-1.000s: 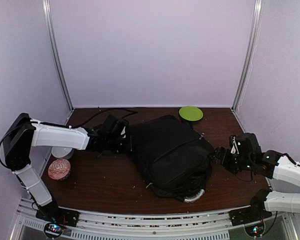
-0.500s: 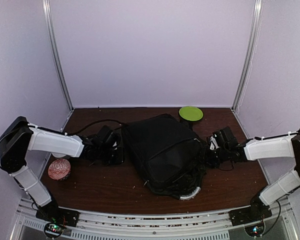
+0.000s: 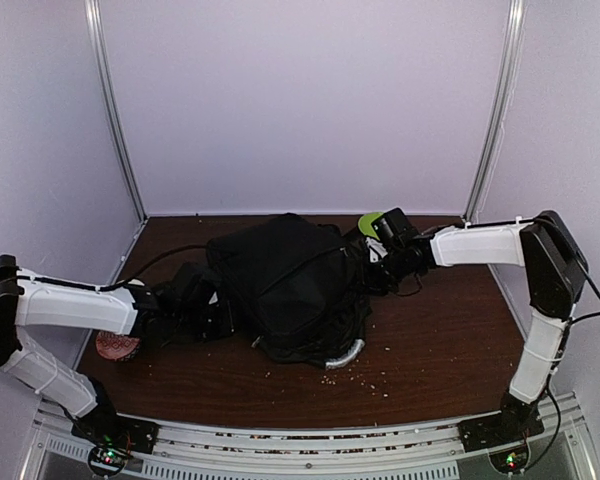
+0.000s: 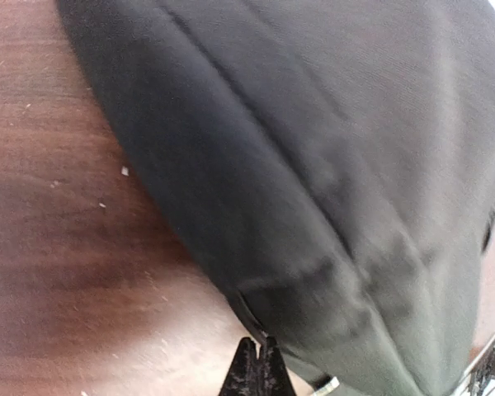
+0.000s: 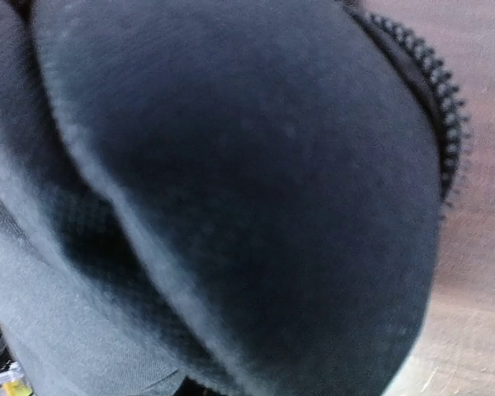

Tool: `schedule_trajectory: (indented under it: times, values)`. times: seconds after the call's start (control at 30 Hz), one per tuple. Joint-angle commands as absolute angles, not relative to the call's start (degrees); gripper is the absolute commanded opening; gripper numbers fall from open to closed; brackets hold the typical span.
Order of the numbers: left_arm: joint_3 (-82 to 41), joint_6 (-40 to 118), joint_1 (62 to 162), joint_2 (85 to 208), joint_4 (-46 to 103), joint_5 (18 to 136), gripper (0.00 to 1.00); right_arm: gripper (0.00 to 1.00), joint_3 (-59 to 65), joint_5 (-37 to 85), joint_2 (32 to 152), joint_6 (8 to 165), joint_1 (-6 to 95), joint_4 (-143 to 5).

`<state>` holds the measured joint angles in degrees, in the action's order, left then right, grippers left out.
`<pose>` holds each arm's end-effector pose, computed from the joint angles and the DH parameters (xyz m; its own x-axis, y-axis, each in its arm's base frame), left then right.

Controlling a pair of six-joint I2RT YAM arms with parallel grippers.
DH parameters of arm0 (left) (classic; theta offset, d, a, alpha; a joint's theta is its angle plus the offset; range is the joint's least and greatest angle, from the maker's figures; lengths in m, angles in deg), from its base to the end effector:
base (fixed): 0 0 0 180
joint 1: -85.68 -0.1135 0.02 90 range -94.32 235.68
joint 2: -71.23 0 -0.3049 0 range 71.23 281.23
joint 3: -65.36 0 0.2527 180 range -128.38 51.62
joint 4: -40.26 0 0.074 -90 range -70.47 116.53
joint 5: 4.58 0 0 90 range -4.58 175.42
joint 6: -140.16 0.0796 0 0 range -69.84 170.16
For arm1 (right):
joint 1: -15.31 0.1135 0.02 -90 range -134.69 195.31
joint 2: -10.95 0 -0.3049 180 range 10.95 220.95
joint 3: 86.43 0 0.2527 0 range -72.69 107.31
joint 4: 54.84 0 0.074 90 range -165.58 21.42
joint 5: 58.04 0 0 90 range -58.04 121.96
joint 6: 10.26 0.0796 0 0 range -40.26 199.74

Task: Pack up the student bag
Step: Zip the student bag at the center of the board.

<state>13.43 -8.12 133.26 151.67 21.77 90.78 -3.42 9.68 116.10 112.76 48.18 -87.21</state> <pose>0.2051 -0.2134 0.1815 -0.8480 -0.3274 -0.4167 -0.0558 0.8371 -0.5442 0.3359 0.2530 0.1923 -0.9478 -0.0121 -0.3186 -0.2034 0.7923 0.5752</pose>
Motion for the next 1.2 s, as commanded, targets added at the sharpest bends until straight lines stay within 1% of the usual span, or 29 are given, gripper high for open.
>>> schedule_trajectory:
  times: [0.0,0.07,0.13,0.17,0.23,0.3,0.37,0.5,0.57,0.67,0.77,0.9,1.0,1.07,1.17]
  values:
    - [12.5,-9.1,136.2,148.5,19.1,95.0,0.0,0.26,1.2,19.9,116.9,110.2,48.2,-90.0]
    - [11.2,-7.7,136.6,147.5,15.7,97.4,0.0,0.41,2.5,21.1,116.7,111.3,48.1,-90.1]
    - [9.8,-6.1,136.4,146.2,11.9,100.7,0.0,0.61,2.4,21.2,114.5,112.2,48.2,-89.9]
    - [9.1,-5.1,136.1,145.4,10.5,101.9,0.02,0.68,1.7,22.0,112.6,112.8,48.4,-90.0]
    - [8.3,-3.3,135.1,143.9,9.3,102.6,0.08,0.77,-0.7,24.2,108.0,113.7,48.7,-90.6]
    - [8.2,-2.3,133.7,142.4,9.1,102.4,0.15,0.81,-3.6,27.4,102.7,115.1,49.0,-92.0]
    - [8.1,-1.3,132.6,141.3,9.1,102.5,0.22,0.82,-7.1,30.9,96.6,116.7,49.3,-93.9]
    - [7.8,-0.2,131.0,139.7,8.7,102.4,0.31,0.83,-13.4,37.8,84.7,118.9,54.0,-95.4]
    - [7.5,0.2,130.7,139.0,8.1,102.6,0.34,0.82,-14.1,40.5,81.4,119.5,58.1,-97.6]
    - [7.5,0.5,130.0,138.2,7.3,103.1,0.36,0.77,-13.5,40.4,80.8,119.0,67.1,-94.9]
    - [7.7,0.5,129.1,137.2,6.3,102.8,0.38,0.73,-6.8,42.1,87.1,116.1,76.4,-95.8]
    - [8.3,0.1,128.5,134.9,4.0,102.8,0.4,0.7,4.0,45.7,99.0,110.8,84.7,-98.6]
    - [9.7,-1.3,128.4,132.2,2.4,102.8,0.4,0.69,9.8,47.6,107.2,107.4,87.7,-97.9]
    - [11.1,-2.0,128.5,130.2,1.7,102.5,0.4,0.68,16.0,49.3,112.1,105.5,88.3,-99.8]
    - [13.0,-3.0,128.4,127.1,0.9,102.4,0.4,0.66,21.9,52.1,118.3,103.4,88.4,-102.9]
